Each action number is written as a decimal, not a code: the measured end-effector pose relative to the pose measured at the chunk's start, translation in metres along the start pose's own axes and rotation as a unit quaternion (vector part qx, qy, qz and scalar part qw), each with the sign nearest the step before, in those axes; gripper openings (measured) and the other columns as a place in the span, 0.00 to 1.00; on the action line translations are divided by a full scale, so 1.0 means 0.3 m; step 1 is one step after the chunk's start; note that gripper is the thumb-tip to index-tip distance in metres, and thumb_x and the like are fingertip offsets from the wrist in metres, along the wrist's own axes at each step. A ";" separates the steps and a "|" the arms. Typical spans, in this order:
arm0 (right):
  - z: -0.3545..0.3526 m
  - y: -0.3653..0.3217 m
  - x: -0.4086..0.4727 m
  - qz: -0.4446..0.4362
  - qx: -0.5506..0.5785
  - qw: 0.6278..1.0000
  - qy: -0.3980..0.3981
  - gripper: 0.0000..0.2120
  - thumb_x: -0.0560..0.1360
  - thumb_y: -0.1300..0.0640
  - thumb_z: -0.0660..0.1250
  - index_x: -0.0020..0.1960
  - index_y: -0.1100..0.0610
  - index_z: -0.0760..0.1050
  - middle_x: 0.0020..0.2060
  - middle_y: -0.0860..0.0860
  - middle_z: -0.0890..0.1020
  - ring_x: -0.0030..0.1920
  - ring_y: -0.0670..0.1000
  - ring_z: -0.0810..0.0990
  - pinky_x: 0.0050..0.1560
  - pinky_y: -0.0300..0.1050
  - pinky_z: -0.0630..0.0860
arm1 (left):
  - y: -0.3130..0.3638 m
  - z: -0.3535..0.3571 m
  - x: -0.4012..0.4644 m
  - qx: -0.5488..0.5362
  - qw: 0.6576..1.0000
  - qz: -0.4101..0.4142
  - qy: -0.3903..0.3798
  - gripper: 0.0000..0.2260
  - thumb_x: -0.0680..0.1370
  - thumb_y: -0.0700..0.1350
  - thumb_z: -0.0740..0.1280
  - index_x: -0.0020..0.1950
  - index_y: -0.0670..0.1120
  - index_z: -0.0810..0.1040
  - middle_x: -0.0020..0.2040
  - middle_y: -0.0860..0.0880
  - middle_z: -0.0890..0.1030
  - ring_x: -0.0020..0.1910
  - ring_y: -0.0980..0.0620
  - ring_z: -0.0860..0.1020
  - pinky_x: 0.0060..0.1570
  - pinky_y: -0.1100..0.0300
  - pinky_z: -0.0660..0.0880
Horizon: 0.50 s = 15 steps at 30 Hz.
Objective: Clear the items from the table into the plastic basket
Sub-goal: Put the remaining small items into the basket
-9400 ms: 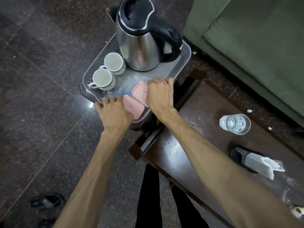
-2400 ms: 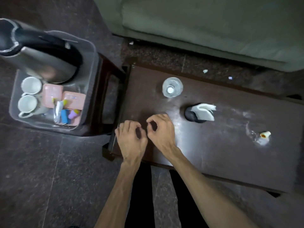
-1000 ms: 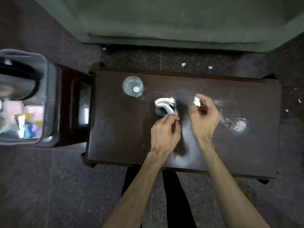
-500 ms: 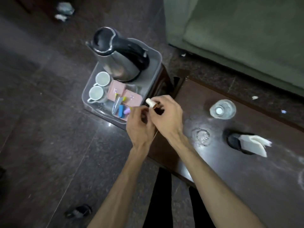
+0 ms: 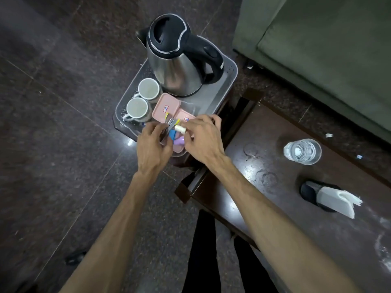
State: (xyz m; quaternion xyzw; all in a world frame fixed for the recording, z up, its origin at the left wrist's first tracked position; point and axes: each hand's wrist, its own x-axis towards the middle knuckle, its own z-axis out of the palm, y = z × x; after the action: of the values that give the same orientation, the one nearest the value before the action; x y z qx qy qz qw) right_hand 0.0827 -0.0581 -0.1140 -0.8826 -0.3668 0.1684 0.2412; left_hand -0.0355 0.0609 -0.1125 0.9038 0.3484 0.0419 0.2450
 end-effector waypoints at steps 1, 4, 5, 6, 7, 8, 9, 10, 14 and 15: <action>-0.001 -0.002 -0.001 -0.001 -0.001 1.000 -0.003 0.18 0.72 0.56 0.66 0.59 0.46 0.85 0.51 0.44 0.87 0.57 0.50 0.78 0.67 0.53 0.64 | -0.001 0.004 0.001 -0.002 1.000 -0.003 0.001 0.14 0.75 0.42 0.71 0.60 0.41 0.83 0.57 0.41 0.82 0.53 0.38 0.81 0.50 0.43 0.79; -0.016 -0.011 -0.003 0.000 0.010 1.000 -0.010 0.19 0.72 0.57 0.65 0.60 0.46 0.84 0.53 0.45 0.87 0.58 0.50 0.78 0.67 0.51 0.63 | 0.004 0.005 0.005 -0.009 1.000 -0.016 0.013 0.14 0.73 0.39 0.72 0.58 0.40 0.84 0.56 0.40 0.82 0.52 0.37 0.81 0.50 0.44 0.78; -0.024 -0.012 -0.009 0.008 0.021 1.000 -0.003 0.19 0.72 0.58 0.66 0.60 0.47 0.84 0.54 0.45 0.87 0.58 0.50 0.78 0.66 0.50 0.64 | 0.009 0.004 0.005 -0.009 1.000 -0.015 0.022 0.14 0.72 0.38 0.72 0.58 0.40 0.84 0.57 0.39 0.82 0.52 0.36 0.81 0.50 0.44 0.78; -0.032 -0.012 -0.018 0.021 0.039 0.999 0.012 0.17 0.72 0.59 0.67 0.59 0.49 0.85 0.54 0.45 0.87 0.59 0.50 0.78 0.65 0.50 0.65 | 0.013 0.002 0.002 -0.012 0.999 -0.015 0.037 0.14 0.72 0.38 0.71 0.58 0.39 0.84 0.57 0.38 0.81 0.53 0.36 0.81 0.50 0.44 0.78; -0.041 -0.007 -0.032 0.038 0.063 0.997 0.035 0.16 0.73 0.59 0.68 0.58 0.51 0.85 0.53 0.46 0.87 0.58 0.51 0.79 0.64 0.50 0.67 | 0.024 0.003 -0.001 -0.016 0.998 -0.017 0.057 0.13 0.73 0.38 0.71 0.57 0.39 0.84 0.57 0.37 0.81 0.53 0.36 0.80 0.50 0.45 0.78; -0.052 0.004 -0.052 0.058 0.090 0.992 0.061 0.14 0.72 0.60 0.68 0.56 0.53 0.86 0.51 0.47 0.88 0.57 0.52 0.80 0.63 0.51 0.69 | 0.044 0.007 -0.007 -0.021 0.997 -0.018 0.079 0.13 0.73 0.38 0.71 0.57 0.38 0.84 0.57 0.37 0.81 0.53 0.36 0.80 0.50 0.45 0.77; -0.065 0.022 -0.079 0.078 0.113 0.987 0.083 0.13 0.72 0.61 0.69 0.54 0.55 0.86 0.49 0.48 0.88 0.56 0.52 0.80 0.62 0.51 0.70 | 0.074 0.017 -0.017 -0.026 0.995 -0.013 0.098 0.12 0.74 0.37 0.72 0.56 0.38 0.84 0.57 0.37 0.81 0.53 0.35 0.80 0.50 0.45 0.76; -0.078 0.043 -0.112 0.097 0.129 0.982 0.098 0.12 0.72 0.61 0.68 0.52 0.55 0.86 0.48 0.48 0.88 0.55 0.52 0.80 0.61 0.51 0.71 | 0.111 0.031 -0.028 -0.030 0.993 -0.003 0.114 0.11 0.73 0.36 0.72 0.55 0.37 0.84 0.56 0.37 0.81 0.53 0.36 0.79 0.49 0.45 0.75; -0.125 0.178 -0.277 0.181 0.148 0.962 0.142 0.09 0.72 0.60 0.70 0.49 0.52 0.86 0.45 0.45 0.87 0.52 0.49 0.81 0.58 0.46 0.72 | 0.318 0.130 -0.084 -0.061 0.990 0.072 0.106 0.08 0.72 0.34 0.70 0.51 0.38 0.84 0.51 0.39 0.82 0.49 0.39 0.79 0.47 0.47 0.75; -0.133 0.221 -0.323 0.205 0.147 0.956 0.151 0.08 0.72 0.60 0.70 0.48 0.51 0.86 0.45 0.45 0.87 0.52 0.49 0.81 0.57 0.47 0.73 | 0.376 0.162 -0.101 -0.068 0.990 0.090 0.085 0.09 0.72 0.35 0.70 0.51 0.39 0.84 0.51 0.40 0.82 0.49 0.40 0.79 0.49 0.46 0.76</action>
State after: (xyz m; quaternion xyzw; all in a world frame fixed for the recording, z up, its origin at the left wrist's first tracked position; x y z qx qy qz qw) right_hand 0.0737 -0.1816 -0.1057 -0.9089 -0.1083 0.1312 0.3808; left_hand 0.0223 -0.0509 -0.0989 0.9058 0.2818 0.1644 0.2702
